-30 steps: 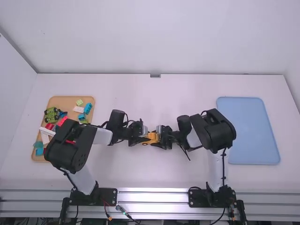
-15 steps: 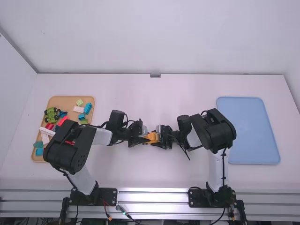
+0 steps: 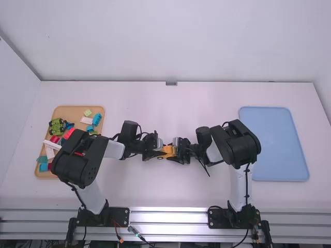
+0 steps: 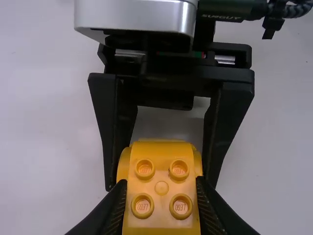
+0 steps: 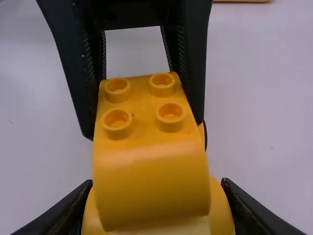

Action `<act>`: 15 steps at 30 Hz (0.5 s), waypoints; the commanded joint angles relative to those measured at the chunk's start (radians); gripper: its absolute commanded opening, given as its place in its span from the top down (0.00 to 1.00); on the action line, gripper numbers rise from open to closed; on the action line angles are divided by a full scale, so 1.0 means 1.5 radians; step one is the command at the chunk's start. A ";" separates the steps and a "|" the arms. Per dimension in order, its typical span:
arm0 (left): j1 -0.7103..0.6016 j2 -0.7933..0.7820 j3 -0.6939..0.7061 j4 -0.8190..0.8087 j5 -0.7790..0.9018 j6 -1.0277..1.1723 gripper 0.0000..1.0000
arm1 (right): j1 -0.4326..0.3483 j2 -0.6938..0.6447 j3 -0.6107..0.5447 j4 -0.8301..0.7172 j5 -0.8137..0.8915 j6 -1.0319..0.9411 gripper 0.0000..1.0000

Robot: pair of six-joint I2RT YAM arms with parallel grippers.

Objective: Assemble lego blocks to make yellow taxi

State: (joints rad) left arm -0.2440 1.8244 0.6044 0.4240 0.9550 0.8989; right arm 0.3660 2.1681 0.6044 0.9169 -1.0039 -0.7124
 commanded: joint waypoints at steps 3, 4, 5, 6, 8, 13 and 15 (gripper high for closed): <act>0.006 0.031 -0.007 -0.036 -0.072 0.012 0.98 | -0.004 0.008 -0.002 -0.003 0.004 0.006 0.47; 0.006 0.031 -0.002 -0.050 -0.074 0.015 0.98 | -0.004 0.008 -0.002 -0.003 0.004 0.005 0.47; 0.006 0.031 0.007 -0.076 -0.073 0.042 0.98 | -0.004 0.008 -0.002 -0.003 0.004 0.004 0.46; 0.006 0.032 0.008 -0.079 -0.073 0.044 0.98 | -0.004 0.008 -0.002 -0.003 0.004 0.004 0.47; 0.020 0.040 0.028 -0.112 -0.073 0.065 0.98 | -0.004 0.008 -0.002 -0.003 0.004 0.004 0.47; 0.049 0.066 0.044 -0.129 -0.054 0.066 0.98 | -0.004 0.008 -0.002 -0.003 0.004 0.004 0.47; 0.059 0.076 0.041 -0.139 -0.010 0.101 0.98 | -0.004 0.008 -0.002 -0.003 0.004 0.006 0.47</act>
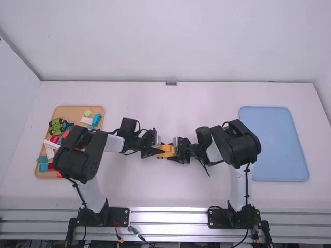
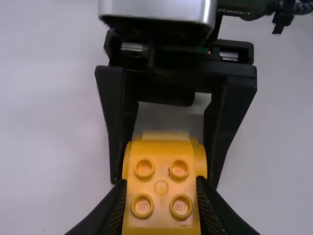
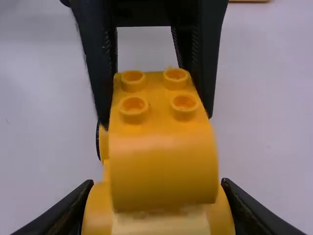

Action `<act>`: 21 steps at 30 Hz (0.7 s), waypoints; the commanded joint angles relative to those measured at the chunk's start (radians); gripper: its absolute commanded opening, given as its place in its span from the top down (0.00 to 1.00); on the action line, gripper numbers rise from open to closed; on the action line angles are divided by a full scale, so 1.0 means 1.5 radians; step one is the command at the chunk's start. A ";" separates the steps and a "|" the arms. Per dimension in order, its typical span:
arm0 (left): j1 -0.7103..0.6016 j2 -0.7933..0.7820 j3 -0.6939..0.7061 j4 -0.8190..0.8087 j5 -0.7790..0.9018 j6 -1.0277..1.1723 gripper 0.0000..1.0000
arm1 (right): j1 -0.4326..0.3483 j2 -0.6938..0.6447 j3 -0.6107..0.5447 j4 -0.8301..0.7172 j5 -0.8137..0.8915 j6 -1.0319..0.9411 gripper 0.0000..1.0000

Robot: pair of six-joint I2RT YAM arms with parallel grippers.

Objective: Assemble lego blocks to make yellow taxi

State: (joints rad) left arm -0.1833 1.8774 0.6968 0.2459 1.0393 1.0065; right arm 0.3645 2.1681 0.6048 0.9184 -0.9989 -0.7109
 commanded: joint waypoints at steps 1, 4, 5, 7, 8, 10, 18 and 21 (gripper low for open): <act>0.022 0.042 -0.023 -0.030 -0.041 0.053 0.98 | -0.003 0.008 -0.002 -0.004 0.001 0.003 0.47; 0.020 0.043 -0.027 -0.036 -0.032 0.068 0.98 | -0.003 0.008 -0.002 -0.004 0.000 0.003 0.47; 0.014 0.043 -0.030 -0.033 -0.035 0.064 0.98 | -0.003 0.008 -0.002 -0.004 0.001 0.003 0.47; 0.005 0.043 -0.030 -0.028 -0.034 0.053 0.98 | -0.003 0.008 -0.002 -0.004 0.001 0.003 0.47; 0.001 0.043 -0.027 -0.028 -0.027 0.053 0.98 | -0.003 0.008 -0.002 -0.004 0.001 0.003 0.47; -0.004 0.043 -0.023 -0.030 -0.019 0.053 0.98 | -0.003 0.008 -0.002 -0.004 0.001 0.003 0.47; -0.025 0.043 0.009 -0.020 -0.055 -0.028 0.98 | -0.003 0.008 -0.002 -0.004 0.001 0.003 0.47; -0.027 0.043 0.012 -0.021 -0.050 -0.032 0.98 | -0.003 0.008 -0.002 -0.004 0.001 0.003 0.47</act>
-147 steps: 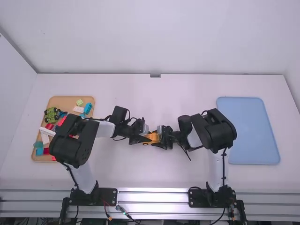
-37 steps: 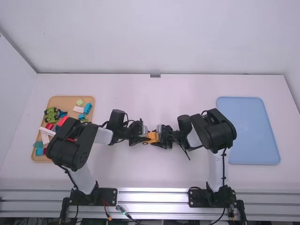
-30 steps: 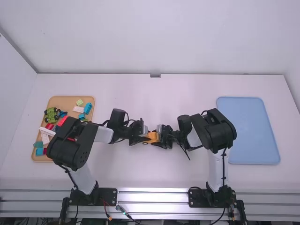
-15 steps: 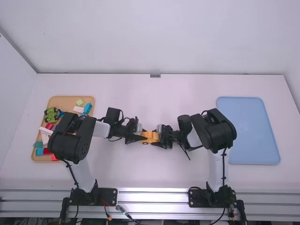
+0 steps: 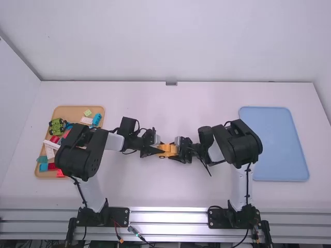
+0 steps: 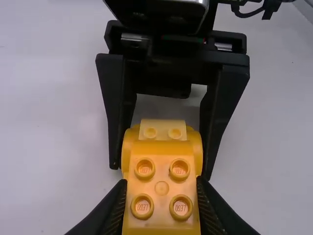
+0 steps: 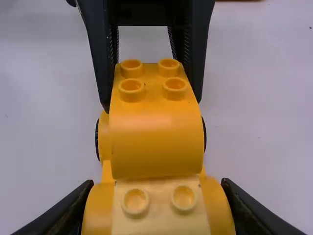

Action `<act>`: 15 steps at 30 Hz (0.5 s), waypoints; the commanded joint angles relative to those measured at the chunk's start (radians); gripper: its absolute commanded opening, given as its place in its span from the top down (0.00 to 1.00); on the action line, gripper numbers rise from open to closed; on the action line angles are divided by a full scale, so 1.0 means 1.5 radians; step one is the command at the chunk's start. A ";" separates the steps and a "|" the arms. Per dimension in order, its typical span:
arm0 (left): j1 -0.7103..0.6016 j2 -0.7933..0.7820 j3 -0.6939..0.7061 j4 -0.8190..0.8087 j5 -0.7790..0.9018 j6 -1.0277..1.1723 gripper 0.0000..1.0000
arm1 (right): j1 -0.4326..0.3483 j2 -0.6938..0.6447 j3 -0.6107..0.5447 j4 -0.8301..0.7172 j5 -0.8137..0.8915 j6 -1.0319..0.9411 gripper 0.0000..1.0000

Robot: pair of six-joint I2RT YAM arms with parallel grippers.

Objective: Assemble lego blocks to make yellow taxi

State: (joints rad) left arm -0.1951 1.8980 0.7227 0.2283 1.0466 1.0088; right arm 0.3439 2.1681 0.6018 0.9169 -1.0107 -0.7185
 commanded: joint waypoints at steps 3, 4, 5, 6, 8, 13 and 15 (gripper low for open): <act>-0.013 0.030 -0.006 -0.007 -0.001 -0.033 0.98 | 0.010 0.008 0.000 -0.003 0.009 0.008 0.47; -0.010 0.030 -0.006 -0.008 0.010 -0.031 0.98 | 0.010 0.008 0.000 -0.003 0.009 0.008 0.47; -0.004 0.029 -0.006 -0.007 0.016 -0.032 0.98 | 0.010 0.008 0.000 -0.003 0.009 0.008 0.47; -0.004 0.029 -0.006 -0.007 0.017 -0.032 0.98 | 0.010 0.008 0.000 -0.003 0.009 0.008 0.47; 0.001 0.028 -0.002 -0.008 0.024 -0.034 0.98 | 0.011 0.008 0.000 -0.003 0.009 0.008 0.47; -0.005 0.016 0.003 -0.007 0.023 -0.034 0.98 | 0.010 0.008 0.000 -0.003 0.011 0.008 0.47; -0.005 0.008 0.002 -0.007 0.027 -0.034 0.98 | 0.010 0.008 0.000 -0.003 0.011 0.008 0.47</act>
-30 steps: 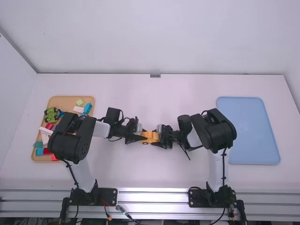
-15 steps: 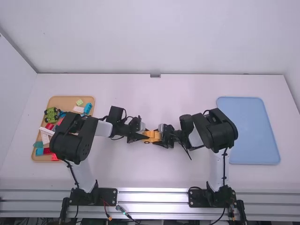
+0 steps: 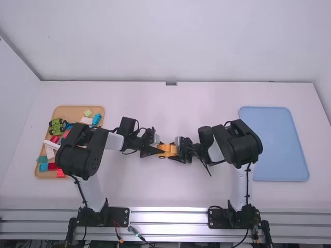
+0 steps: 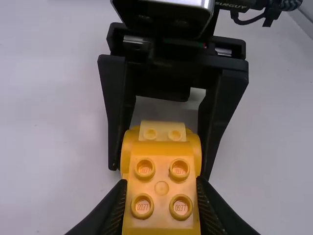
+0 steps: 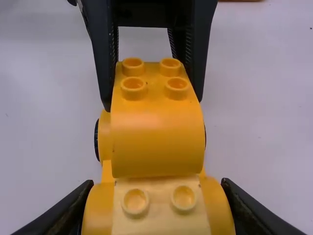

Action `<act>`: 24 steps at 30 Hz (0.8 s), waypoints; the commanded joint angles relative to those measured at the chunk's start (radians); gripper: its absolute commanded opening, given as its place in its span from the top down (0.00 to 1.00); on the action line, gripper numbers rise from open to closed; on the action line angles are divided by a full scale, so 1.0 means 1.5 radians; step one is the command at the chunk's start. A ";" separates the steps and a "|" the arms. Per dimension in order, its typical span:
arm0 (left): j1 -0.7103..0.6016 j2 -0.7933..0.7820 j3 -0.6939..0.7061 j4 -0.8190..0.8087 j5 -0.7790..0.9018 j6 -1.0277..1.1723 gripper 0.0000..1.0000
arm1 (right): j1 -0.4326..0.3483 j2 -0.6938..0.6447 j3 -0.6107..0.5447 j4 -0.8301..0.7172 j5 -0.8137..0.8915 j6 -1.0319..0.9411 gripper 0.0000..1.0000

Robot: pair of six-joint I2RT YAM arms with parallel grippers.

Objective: Assemble lego blocks to make yellow taxi

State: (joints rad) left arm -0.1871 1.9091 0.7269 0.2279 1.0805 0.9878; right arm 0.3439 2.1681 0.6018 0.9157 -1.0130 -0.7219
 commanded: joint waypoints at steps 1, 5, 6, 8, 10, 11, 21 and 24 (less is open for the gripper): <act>-0.011 -0.003 -0.001 -0.007 0.002 -0.020 0.98 | 0.011 0.008 0.000 -0.002 0.013 0.010 0.47; -0.010 -0.003 -0.001 -0.007 0.003 -0.020 0.98 | 0.010 0.008 0.000 -0.002 0.013 0.010 0.47; -0.010 -0.003 -0.001 -0.007 0.003 -0.020 0.98 | 0.010 0.008 0.000 -0.002 0.013 0.010 0.47; -0.010 -0.016 0.001 -0.008 -0.016 -0.021 0.98 | 0.011 0.008 0.000 -0.002 0.013 0.010 0.47; -0.010 -0.030 0.002 -0.009 -0.032 -0.033 0.98 | 0.010 0.008 0.000 -0.002 0.013 0.010 0.47; -0.010 -0.042 0.002 -0.010 -0.036 -0.042 0.98 | 0.010 0.008 0.000 -0.002 0.013 0.010 0.47; -0.011 -0.110 -0.005 -0.111 -0.040 0.020 0.98 | 0.010 0.008 0.005 -0.004 0.013 0.012 0.47; -0.010 -0.107 -0.016 -0.094 -0.038 0.019 0.98 | 0.010 0.008 0.003 -0.004 0.013 0.012 0.47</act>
State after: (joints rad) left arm -0.1947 1.7527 0.7204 0.0895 1.0111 0.9962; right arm 0.3534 2.1681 0.6029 0.9173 -1.0046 -0.7136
